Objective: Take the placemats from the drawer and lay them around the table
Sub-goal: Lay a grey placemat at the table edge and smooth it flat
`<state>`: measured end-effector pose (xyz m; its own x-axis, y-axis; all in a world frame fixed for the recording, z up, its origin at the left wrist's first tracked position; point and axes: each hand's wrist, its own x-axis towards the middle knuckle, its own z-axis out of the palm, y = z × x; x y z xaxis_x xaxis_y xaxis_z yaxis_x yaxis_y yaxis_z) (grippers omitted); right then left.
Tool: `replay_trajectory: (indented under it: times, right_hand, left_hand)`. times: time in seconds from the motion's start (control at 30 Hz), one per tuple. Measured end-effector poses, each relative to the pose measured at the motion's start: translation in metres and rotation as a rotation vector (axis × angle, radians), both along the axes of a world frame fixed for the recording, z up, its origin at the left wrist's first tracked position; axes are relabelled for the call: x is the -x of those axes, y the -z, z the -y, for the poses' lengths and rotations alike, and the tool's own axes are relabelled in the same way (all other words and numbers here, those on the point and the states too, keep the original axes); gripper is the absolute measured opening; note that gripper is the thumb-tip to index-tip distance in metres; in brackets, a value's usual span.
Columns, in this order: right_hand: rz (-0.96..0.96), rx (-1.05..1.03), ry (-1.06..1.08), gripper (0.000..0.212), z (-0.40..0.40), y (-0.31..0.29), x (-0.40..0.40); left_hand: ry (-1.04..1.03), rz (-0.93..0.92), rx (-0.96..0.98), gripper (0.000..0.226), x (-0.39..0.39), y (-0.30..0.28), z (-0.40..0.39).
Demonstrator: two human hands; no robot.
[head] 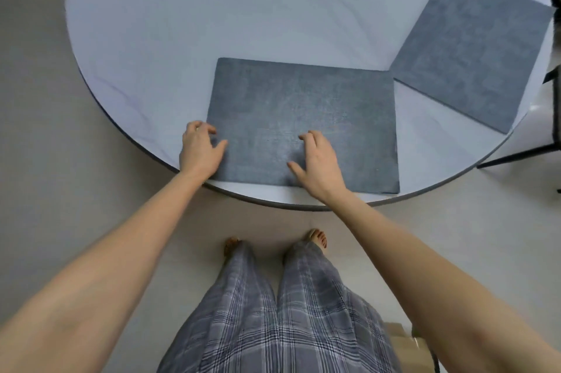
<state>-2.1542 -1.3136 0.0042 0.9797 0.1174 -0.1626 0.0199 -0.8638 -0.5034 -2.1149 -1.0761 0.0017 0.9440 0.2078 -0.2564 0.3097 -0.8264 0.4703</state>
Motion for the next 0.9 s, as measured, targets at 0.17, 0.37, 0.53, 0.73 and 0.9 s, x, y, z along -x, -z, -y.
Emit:
replay_trajectory:
  times: [0.17, 0.37, 0.53, 0.73, 0.9]
  right_hand:
    - [-0.152, 0.131, 0.008, 0.078, -0.063, 0.018, 0.002]
    - [-0.267, 0.211, 0.117, 0.1, -0.096, 0.027, 0.01]
    - [-0.293, 0.222, 0.156, 0.103, -0.102, 0.023, 0.01]
    - [-0.303, 0.244, 0.149, 0.103, -0.103, 0.022, 0.01]
    - [-0.293, 0.238, 0.157, 0.103, -0.104, 0.024, 0.011]
  left_hand:
    - [0.019, -0.203, -0.028, 0.027, 0.014, 0.001, -0.064]
    - [0.035, -0.246, 0.085, 0.019, 0.02, 0.001, -0.066]
    - [0.003, -0.245, 0.069, 0.017, 0.025, 0.005, -0.064]
    - [0.002, -0.241, 0.105, 0.016, 0.028, 0.011, -0.067]
    - [-0.01, -0.215, 0.102, 0.023, 0.03, 0.01, -0.068]
